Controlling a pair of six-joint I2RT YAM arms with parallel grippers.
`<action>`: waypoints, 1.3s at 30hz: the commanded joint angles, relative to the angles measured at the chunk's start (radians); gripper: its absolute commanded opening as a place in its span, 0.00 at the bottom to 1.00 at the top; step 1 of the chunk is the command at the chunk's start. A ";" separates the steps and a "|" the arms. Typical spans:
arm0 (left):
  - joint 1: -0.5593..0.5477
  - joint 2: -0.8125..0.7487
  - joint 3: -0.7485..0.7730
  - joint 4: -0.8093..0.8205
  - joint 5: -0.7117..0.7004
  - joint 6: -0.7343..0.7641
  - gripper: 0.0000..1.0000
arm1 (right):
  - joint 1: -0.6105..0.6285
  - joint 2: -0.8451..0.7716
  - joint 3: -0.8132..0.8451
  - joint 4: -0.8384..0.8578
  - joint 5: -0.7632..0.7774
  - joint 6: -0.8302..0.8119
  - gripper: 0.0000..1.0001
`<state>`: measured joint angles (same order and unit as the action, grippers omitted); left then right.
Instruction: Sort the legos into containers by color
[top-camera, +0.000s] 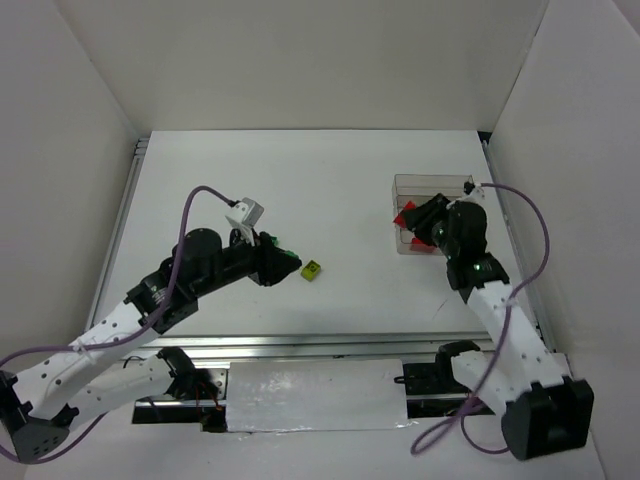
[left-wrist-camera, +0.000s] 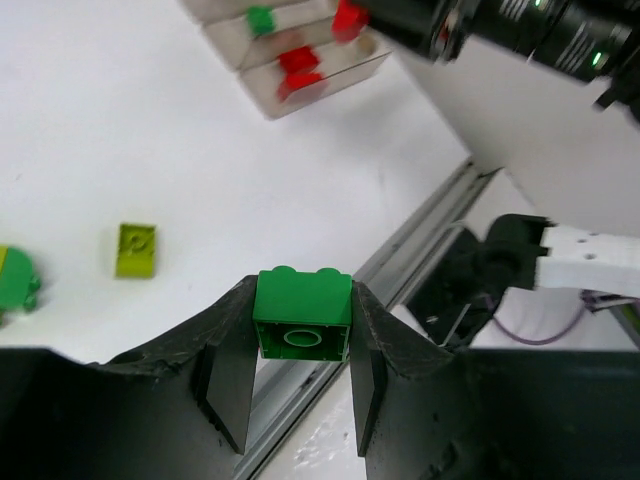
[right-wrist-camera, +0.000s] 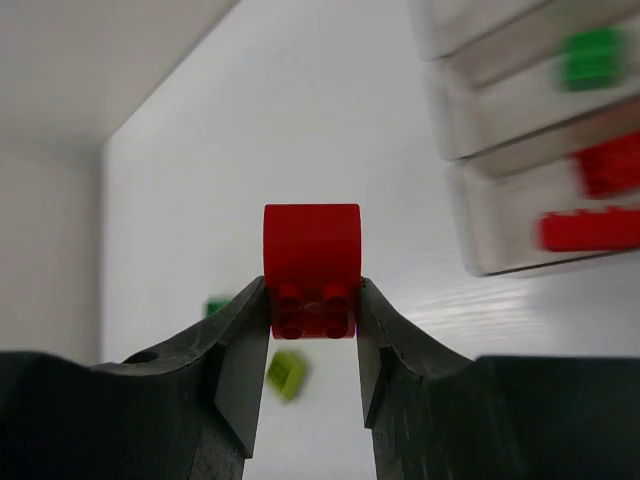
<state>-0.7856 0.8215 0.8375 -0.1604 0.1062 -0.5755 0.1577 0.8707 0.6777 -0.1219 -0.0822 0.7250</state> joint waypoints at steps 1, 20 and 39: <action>0.006 0.060 0.038 -0.129 -0.091 0.002 0.00 | -0.064 0.152 0.101 -0.215 0.473 0.143 0.00; 0.008 0.054 -0.018 -0.088 -0.008 0.016 0.00 | -0.303 0.425 0.118 -0.099 0.443 0.160 0.14; 0.006 0.050 -0.055 -0.021 0.044 0.017 0.03 | -0.303 0.438 0.152 -0.079 0.345 0.119 0.71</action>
<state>-0.7818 0.8871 0.7864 -0.2394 0.1261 -0.5755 -0.1429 1.3430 0.7925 -0.2279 0.2638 0.8577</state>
